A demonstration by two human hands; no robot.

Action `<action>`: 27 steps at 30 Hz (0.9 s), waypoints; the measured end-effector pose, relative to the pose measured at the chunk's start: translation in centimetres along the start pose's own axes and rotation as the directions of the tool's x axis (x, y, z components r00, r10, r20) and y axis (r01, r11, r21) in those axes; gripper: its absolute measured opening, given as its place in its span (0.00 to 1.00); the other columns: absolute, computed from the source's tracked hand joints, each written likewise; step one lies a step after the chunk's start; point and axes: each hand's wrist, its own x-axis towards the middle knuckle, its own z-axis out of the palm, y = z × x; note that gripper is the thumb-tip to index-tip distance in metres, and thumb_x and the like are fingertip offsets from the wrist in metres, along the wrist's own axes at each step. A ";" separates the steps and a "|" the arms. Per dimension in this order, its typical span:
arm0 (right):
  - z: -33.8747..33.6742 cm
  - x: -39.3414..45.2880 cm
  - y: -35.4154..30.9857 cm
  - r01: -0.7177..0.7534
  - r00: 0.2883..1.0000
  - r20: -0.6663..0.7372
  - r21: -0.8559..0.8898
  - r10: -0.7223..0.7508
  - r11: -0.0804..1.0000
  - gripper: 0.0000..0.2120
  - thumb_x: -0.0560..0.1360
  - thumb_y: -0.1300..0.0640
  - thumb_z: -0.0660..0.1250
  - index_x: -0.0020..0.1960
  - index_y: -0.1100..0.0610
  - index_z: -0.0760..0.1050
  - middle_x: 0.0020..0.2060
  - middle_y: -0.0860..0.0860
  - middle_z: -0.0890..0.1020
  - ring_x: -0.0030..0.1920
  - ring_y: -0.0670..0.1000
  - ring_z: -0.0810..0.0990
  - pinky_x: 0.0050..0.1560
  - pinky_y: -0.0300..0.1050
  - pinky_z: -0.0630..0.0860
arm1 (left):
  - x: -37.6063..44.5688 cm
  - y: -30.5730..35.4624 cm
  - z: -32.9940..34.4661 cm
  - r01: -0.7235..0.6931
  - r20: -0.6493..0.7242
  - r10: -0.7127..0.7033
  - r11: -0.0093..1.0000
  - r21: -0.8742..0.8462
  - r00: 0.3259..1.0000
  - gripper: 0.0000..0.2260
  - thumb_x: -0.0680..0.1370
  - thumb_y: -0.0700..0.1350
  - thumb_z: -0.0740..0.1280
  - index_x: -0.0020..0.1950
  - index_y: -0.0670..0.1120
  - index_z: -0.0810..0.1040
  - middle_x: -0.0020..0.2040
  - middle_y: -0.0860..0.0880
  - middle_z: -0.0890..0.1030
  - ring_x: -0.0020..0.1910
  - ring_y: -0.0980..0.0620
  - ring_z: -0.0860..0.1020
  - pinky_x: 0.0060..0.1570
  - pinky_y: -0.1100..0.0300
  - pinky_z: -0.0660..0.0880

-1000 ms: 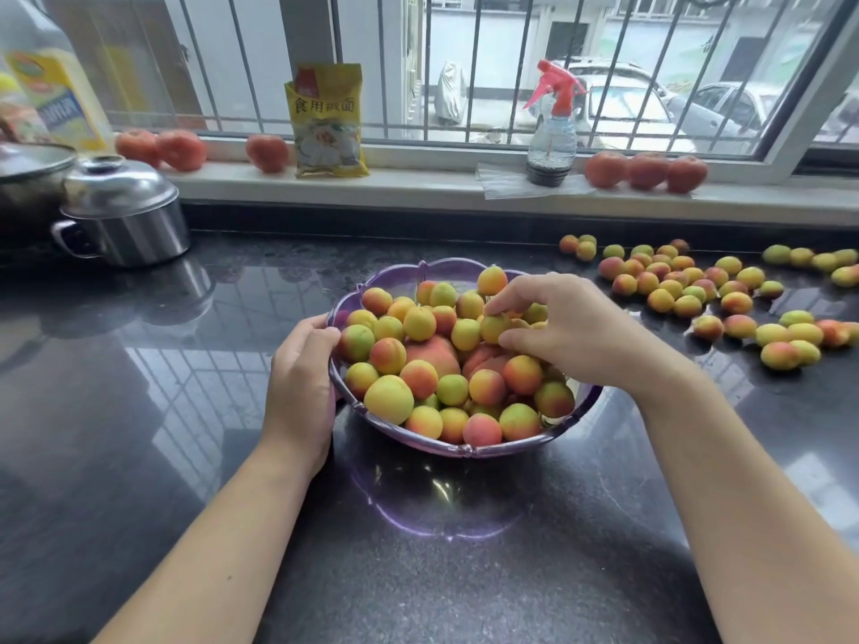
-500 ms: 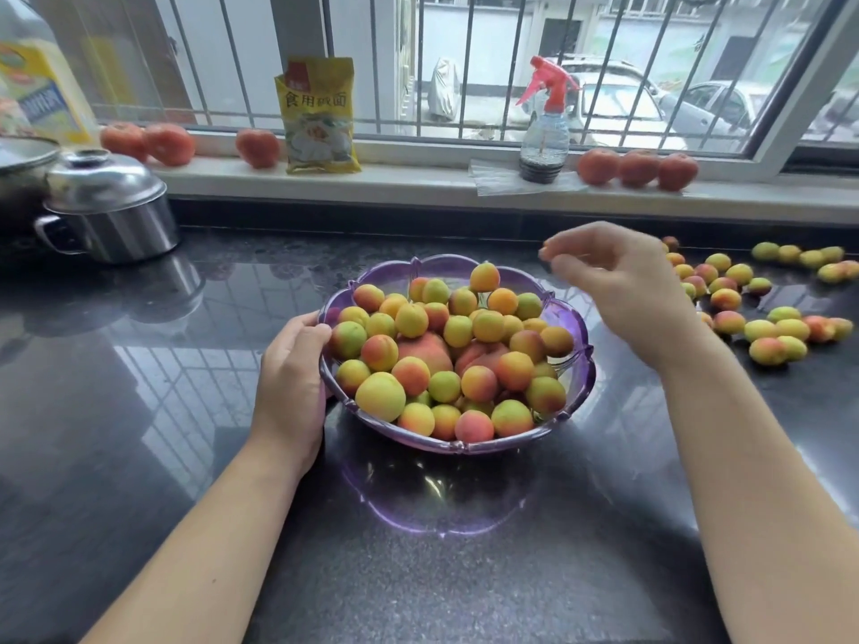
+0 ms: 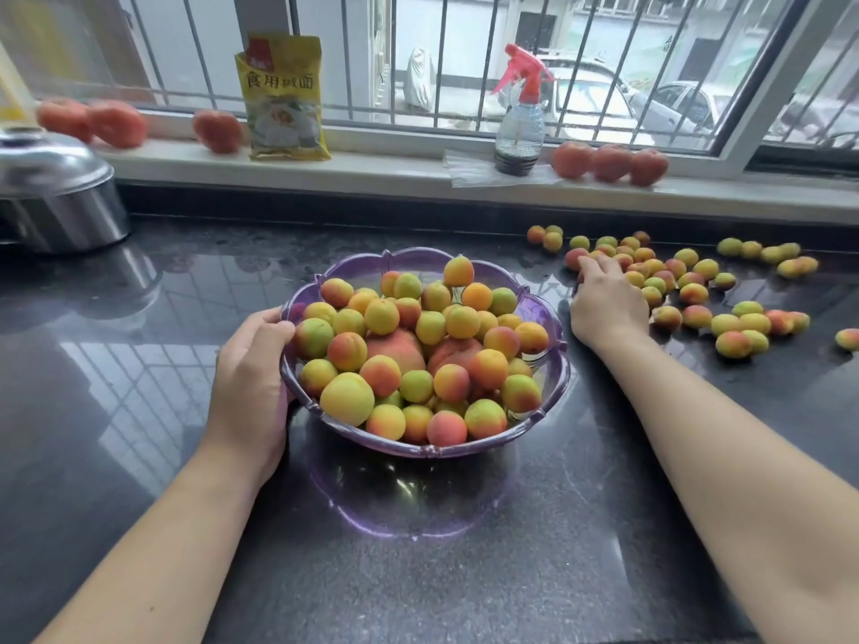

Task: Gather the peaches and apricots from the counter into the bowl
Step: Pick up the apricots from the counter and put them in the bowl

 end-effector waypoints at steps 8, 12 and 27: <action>0.3 1.1 -0.1 -0.027 0.999 0.032 -0.007 0.027 1.000 0.22 0.79 0.61 0.64 0.73 0.55 0.70 0.68 0.59 0.70 0.60 0.66 0.77 0.56 0.56 0.76 | 0.1 -0.2 0.0 -0.002 -0.003 0.002 1.000 -0.008 1.000 0.13 0.74 0.48 0.65 0.54 0.46 0.84 0.47 0.48 0.88 0.48 0.51 0.85 0.46 0.56 0.82; 0.2 0.7 0.4 -0.067 0.996 -0.043 0.120 0.073 0.991 0.16 0.82 0.58 0.64 0.69 0.60 0.73 0.67 0.61 0.69 0.59 0.66 0.77 0.57 0.54 0.75 | -0.1 0.1 0.1 -0.003 -0.004 0.003 1.000 -0.023 1.000 0.13 0.74 0.47 0.64 0.53 0.47 0.84 0.45 0.50 0.88 0.46 0.53 0.85 0.42 0.61 0.82; -5.5 -4.9 -3.5 0.068 0.997 -0.047 0.859 -0.054 0.507 0.11 0.81 0.55 0.68 0.62 0.57 0.80 0.52 0.52 0.84 0.48 0.49 0.85 0.48 0.44 0.84 | -0.4 0.5 0.2 0.037 0.017 -0.037 0.999 -0.022 0.999 0.15 0.74 0.48 0.64 0.56 0.45 0.84 0.47 0.48 0.88 0.46 0.52 0.86 0.41 0.59 0.83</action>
